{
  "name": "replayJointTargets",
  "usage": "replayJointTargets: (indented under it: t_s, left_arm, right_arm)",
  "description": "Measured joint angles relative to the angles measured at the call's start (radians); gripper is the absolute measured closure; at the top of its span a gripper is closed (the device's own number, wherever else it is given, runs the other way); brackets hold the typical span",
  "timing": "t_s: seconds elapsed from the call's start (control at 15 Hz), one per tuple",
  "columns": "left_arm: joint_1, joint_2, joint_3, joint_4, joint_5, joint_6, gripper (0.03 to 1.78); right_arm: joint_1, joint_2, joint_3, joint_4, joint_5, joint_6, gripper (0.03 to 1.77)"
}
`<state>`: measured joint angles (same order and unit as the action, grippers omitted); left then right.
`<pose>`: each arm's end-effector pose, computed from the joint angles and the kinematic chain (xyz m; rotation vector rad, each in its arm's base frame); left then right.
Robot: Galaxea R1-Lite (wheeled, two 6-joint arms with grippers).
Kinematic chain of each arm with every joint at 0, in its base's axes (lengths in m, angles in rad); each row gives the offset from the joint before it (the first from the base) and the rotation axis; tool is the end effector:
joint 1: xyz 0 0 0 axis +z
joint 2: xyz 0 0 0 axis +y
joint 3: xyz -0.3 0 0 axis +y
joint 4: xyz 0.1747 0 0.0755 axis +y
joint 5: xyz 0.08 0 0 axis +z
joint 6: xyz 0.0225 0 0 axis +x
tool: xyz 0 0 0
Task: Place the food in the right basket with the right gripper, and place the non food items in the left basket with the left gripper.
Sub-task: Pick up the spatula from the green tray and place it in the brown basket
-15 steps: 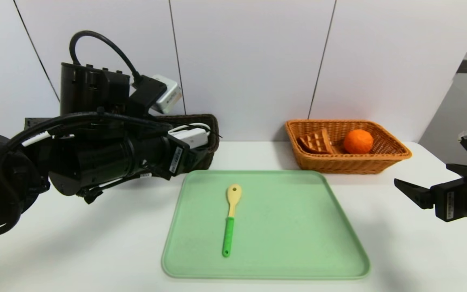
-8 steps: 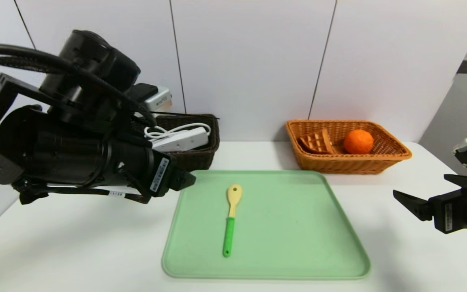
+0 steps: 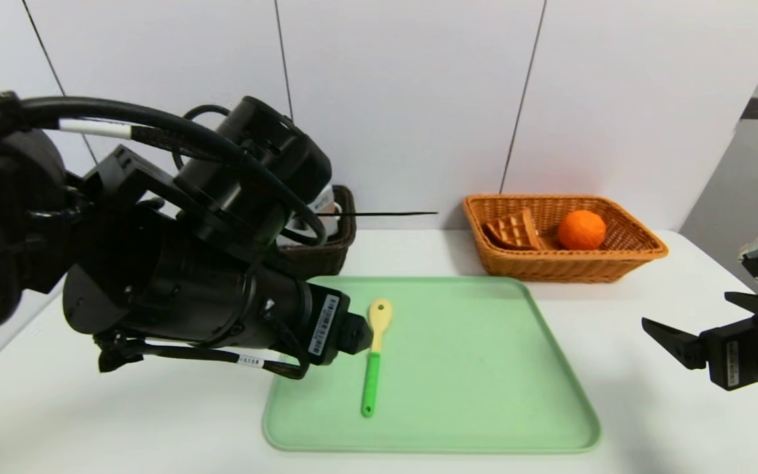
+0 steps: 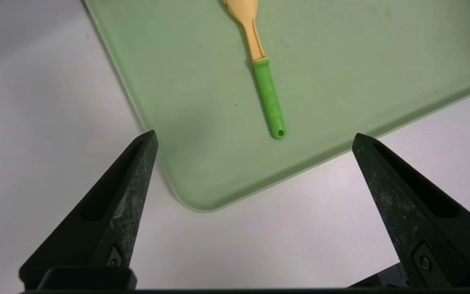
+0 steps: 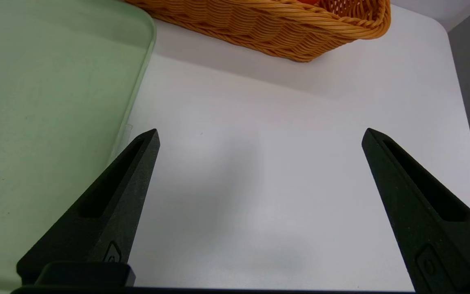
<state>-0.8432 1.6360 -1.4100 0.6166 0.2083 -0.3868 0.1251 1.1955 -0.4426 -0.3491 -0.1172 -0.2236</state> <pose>0.1861 -0.2020 0.2577 0.0722 0.8345 -0.4393 0.1623 0.0178 0.1745 -0.2694 0.3987 0.0526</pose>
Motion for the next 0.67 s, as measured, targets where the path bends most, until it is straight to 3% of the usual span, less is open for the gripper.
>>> replayJointTargets:
  t_s: [0.67]
  left_arm:
    - [-0.017, 0.170, 0.006, -0.089, 0.009, -0.059, 0.12]
  right_arm:
    - [0.000, -0.001, -0.008, -0.001, 0.000, -0.013, 0.09]
